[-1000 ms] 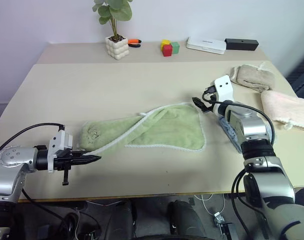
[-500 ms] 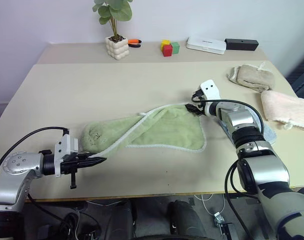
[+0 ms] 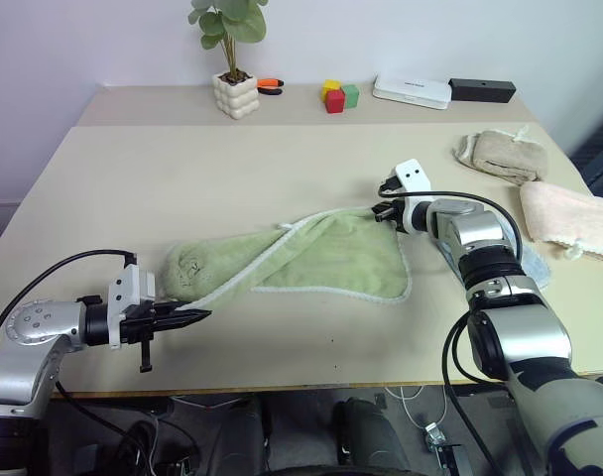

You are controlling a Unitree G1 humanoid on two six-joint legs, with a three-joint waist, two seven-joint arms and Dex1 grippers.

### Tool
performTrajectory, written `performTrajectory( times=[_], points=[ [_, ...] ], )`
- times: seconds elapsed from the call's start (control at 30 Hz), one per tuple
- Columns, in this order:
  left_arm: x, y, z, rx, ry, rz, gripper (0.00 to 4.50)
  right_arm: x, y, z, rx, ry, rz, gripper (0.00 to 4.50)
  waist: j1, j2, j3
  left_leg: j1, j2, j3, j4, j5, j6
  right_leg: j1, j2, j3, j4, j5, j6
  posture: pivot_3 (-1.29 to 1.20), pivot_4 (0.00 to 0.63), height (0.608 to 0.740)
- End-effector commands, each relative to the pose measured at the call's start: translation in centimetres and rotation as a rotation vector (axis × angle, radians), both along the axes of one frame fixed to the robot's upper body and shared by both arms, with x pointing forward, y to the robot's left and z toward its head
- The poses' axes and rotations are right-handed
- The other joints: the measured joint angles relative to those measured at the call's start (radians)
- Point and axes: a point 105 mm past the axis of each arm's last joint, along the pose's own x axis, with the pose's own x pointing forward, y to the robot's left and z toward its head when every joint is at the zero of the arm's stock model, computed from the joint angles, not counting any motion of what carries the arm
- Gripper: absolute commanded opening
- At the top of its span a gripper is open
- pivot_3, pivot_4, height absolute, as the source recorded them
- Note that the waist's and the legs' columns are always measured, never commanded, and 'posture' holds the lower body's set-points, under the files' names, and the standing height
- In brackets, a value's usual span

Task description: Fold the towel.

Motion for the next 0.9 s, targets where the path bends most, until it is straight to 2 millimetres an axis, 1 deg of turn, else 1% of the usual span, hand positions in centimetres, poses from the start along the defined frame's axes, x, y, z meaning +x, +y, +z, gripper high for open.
performTrajectory(
  times=[0.03, 0.07, 0.2, 0.23, 0.27, 0.3, 0.37, 0.43, 0.47, 0.5, 0.57, 0.6, 0.67, 0.73, 0.77, 0.8, 0.83, 0.9],
  points=[
    [0.2, -0.1, 0.5, 0.008, -0.029, -0.016, 0.00, -0.2, 0.3, 1.0, 0.023, -0.052, 0.037, 0.02, -0.002, 0.000, 0.000, 0.000, 0.000, 0.000, 0.000, 0.000, 0.000, 0.000, 0.000, 0.000, 0.000, 0.000, 0.000, 0.00, 0.150, 0.735],
    [0.3, -0.1, 0.5, 0.008, -0.029, -0.016, 0.00, -0.2, 0.4, 1.3, 0.029, -0.072, 0.047, 0.02, -0.003, 0.000, 0.000, 0.000, 0.000, 0.000, 0.000, 0.000, 0.000, 0.000, 0.000, 0.000, 0.000, 0.000, 0.000, 0.00, 0.150, 0.735],
    [0.6, 0.0, 0.6, 0.002, -0.045, -0.003, 0.00, 0.2, -0.7, 2.2, 0.052, -0.119, -0.013, 0.02, -0.004, 0.001, 0.000, 0.000, 0.000, 0.000, 0.000, 0.000, 0.000, -0.001, 0.000, 0.000, 0.000, 0.000, 0.000, 0.00, 0.150, 0.735],
    [0.9, 0.0, 0.7, -0.003, -0.054, 0.006, 0.00, 0.4, -0.9, 2.7, 0.085, -0.130, -0.036, 0.02, -0.003, 0.001, 0.001, 0.000, 0.000, 0.000, 0.000, 0.000, 0.000, -0.001, 0.000, 0.000, 0.000, 0.000, 0.000, 0.00, 0.150, 0.735],
    [1.5, 0.3, 1.2, -0.027, -0.084, 0.034, 0.00, 0.5, -1.3, 3.3, 0.090, -0.162, -0.047, 0.02, -0.003, 0.001, 0.001, 0.000, 0.000, 0.000, 0.000, 0.000, 0.000, -0.001, 0.000, 0.000, 0.000, 0.000, 0.000, 0.00, 0.150, 0.735],
    [2.7, 0.7, 2.0, -0.053, -0.141, 0.081, 0.00, 0.8, -1.7, 4.1, 0.109, -0.201, -0.076, 0.02, 0.000, 0.001, 0.001, 0.000, 0.000, 0.000, 0.000, 0.000, 0.000, -0.001, 0.000, 0.000, 0.000, 0.000, 0.000, 0.00, 0.150, 0.735],
    [4.3, 1.4, 3.1, -0.088, -0.221, 0.151, 0.00, 1.2, -2.2, 5.2, 0.150, -0.245, -0.114, 0.02, 0.001, 0.001, 0.001, 0.000, 0.000, 0.000, 0.000, 0.000, 0.000, -0.001, 0.000, 0.000, 0.000, 0.000, 0.000, 0.00, 0.150, 0.735],
    [7.3, 3.2, 4.2, -0.086, -0.295, 0.274, 0.00, 1.6, -2.4, 6.3, 0.136, -0.316, -0.134, 0.02, 0.004, 0.001, 0.001, 0.000, 0.000, 0.000, 0.000, 0.000, 0.000, 0.000, 0.000, 0.000, 0.000, 0.000, 0.000, 0.00, 0.150, 0.735],
    [9.2, 4.2, 4.9, -0.062, -0.337, 0.360, 0.00, 1.8, -2.1, 6.8, 0.168, -0.330, -0.139, 0.02, 0.002, 0.001, 0.001, 0.000, 0.000, 0.000, 0.000, 0.000, 0.000, -0.001, 0.001, 0.000, 0.001, 0.000, 0.000, 0.00, 0.150, 0.735],
    [10.3, 4.9, 5.3, -0.044, -0.364, 0.412, 0.00, 1.9, -1.9, 7.1, 0.190, -0.336, -0.142, 0.02, 0.001, 0.001, 0.001, 0.000, 0.000, 0.000, 0.000, 0.001, -0.001, -0.001, 0.001, 0.000, 0.001, 0.000, 0.001, 0.00, 0.150, 0.735],
    [12.8, 5.8, 7.0, -0.036, -0.435, 0.479, 0.00, 2.5, -1.4, 8.6, 0.198, -0.400, -0.153, 0.02, -0.002, 0.001, 0.001, 0.000, 0.000, 0.000, 0.000, 0.001, -0.001, -0.001, 0.001, 0.000, 0.001, 0.000, 0.001, 0.00, 0.150, 0.735],
    [14.4, 6.6, 8.3, -0.026, -0.477, 0.557, 0.00, 2.9, -1.2, 9.9, 0.193, -0.450, -0.164, 0.02, -0.003, 0.001, 0.002, -0.001, 0.000, 0.001, 0.000, 0.001, -0.001, -0.001, 0.001, 0.000, 0.000, 0.000, 0.001, 0.00, 0.150, 0.735],
    [16.4, 7.4, 10.7, -0.011, -0.557, 0.644, 0.00, 3.4, -0.6, 12.1, 0.193, -0.526, -0.170, 0.02, -0.006, 0.000, 0.002, -0.002, 0.000, 0.001, -0.001, 0.001, -0.001, -0.003, 0.001, 0.000, 0.000, 0.001, 0.001, 0.00, 0.150, 0.735],
    [17.6, 7.7, 12.5, 0.011, -0.609, 0.698, 0.00, 3.8, 0.0, 13.7, 0.185, -0.581, -0.169, 0.02, -0.007, 0.000, 0.003, -0.003, 0.000, 0.002, -0.001, 0.001, -0.001, -0.004, 0.001, 0.000, 0.000, 0.001, 0.001, 0.00, 0.150, 0.735],
    [18.1, 7.8, 13.8, 0.029, -0.655, 0.726, 0.00, 3.8, 0.3, 14.9, 0.190, -0.620, -0.168, 0.02, -0.006, 0.000, 0.003, -0.004, 0.000, 0.003, -0.001, 0.001, -0.001, -0.005, 0.001, 0.000, 0.000, 0.001, 0.001, 0.00, 0.150, 0.735],
    [18.4, 7.9, 15.6, 0.037, -0.707, 0.753, 0.00, 3.8, 0.4, 16.6, 0.202, -0.675, -0.174, 0.02, -0.006, 0.000, 0.003, -0.004, 0.000, 0.003, -0.001, 0.001, -0.001, -0.005, 0.001, -0.001, 0.000, 0.000, 0.002, 0.00, 0.150, 0.735],
    [18.6, 7.9, 17.4, 0.040, -0.759, 0.774, 0.00, 3.7, 0.3, 18.3, 0.216, -0.736, -0.185, 0.02, -0.006, 0.000, 0.003, -0.005, 0.000, 0.004, -0.001, 0.001, -0.001, -0.006, 0.001, -0.001, 0.000, 0.000, 0.002, 0.00, 0.150, 0.735],
    [18.5, 7.9, 19.7, 0.041, -0.828, 0.779, 0.00, 3.3, 0.2, 20.4, 0.236, -0.807, -0.183, 0.02, -0.006, -0.001, 0.004, -0.011, 0.000, 0.004, 0.000, 0.002, -0.003, -0.012, 0.000, -0.001, 0.000, 0.000, 0.002, 0.00, 0.150, 0.735]
  ],
)
